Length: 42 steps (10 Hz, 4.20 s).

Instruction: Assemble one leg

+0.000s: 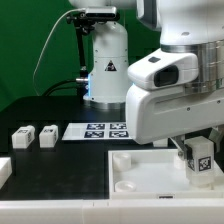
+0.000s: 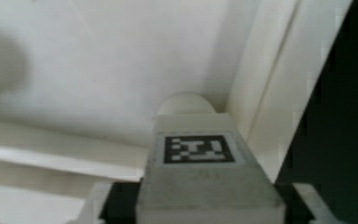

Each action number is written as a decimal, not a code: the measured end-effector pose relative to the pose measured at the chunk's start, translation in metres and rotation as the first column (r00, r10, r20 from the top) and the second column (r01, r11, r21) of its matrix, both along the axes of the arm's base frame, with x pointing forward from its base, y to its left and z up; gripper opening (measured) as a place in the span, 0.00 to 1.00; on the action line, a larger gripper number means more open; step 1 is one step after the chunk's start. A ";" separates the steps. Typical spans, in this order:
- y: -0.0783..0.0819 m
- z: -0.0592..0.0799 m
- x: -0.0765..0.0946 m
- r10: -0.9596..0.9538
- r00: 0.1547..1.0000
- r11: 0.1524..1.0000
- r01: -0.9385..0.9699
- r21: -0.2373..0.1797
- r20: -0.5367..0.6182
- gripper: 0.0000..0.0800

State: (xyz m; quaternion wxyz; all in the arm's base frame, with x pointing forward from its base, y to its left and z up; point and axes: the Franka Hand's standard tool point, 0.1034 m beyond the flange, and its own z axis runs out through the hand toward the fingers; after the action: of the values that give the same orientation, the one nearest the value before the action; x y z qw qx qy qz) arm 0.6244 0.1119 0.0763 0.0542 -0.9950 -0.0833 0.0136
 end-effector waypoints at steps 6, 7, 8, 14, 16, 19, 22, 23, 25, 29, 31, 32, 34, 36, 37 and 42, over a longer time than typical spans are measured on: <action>0.001 -0.001 0.000 -0.682 0.728 0.731 0.682 -0.028 -0.074 0.37; 0.001 -0.002 0.000 -0.803 0.589 0.594 0.803 -0.045 -0.092 0.37; 0.002 -0.002 0.000 -0.855 0.510 0.516 0.854 -0.059 -0.095 0.37; 0.005 -0.003 -0.001 -0.899 0.427 0.434 0.898 -0.074 -0.097 0.65; 0.000 -0.006 0.001 -0.713 0.697 0.701 0.712 -0.042 -0.080 0.78; 0.006 -0.007 0.002 -0.395 0.918 0.919 0.395 -0.016 -0.046 0.81; 0.014 -0.001 0.003 -0.086 0.996 0.996 0.086 0.002 0.001 0.81; 0.012 0.000 0.003 0.041 0.999 0.999 -0.041 0.004 0.017 0.81; 0.005 0.001 0.005 0.158 0.987 0.987 -0.158 0.006 0.036 0.81; 0.006 0.000 0.004 0.143 0.989 0.990 -0.143 0.006 0.034 0.67; 0.004 0.000 0.005 0.142 0.989 0.990 -0.142 0.004 0.033 0.46; 0.004 0.000 0.005 0.124 0.992 0.992 -0.124 0.005 0.031 0.37; 0.004 0.000 0.005 0.067 0.997 0.998 -0.067 0.004 0.025 0.37; 0.003 0.000 0.005 -0.205 0.979 0.979 0.205 -0.008 -0.001 0.37; 0.002 0.000 0.005 -0.329 0.944 0.944 0.329 -0.015 -0.013 0.37; 0.001 -0.001 0.003 -0.816 0.574 0.577 0.813 -0.070 -0.065 0.37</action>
Offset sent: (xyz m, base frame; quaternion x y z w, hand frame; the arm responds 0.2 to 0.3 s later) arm -0.0026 -0.0042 -0.0005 -0.0128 0.0039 0.2645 0.9643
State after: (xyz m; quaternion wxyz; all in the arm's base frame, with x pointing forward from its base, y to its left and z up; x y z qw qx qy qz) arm 0.6278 0.1133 0.0749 0.0418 -0.9210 0.3859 0.0334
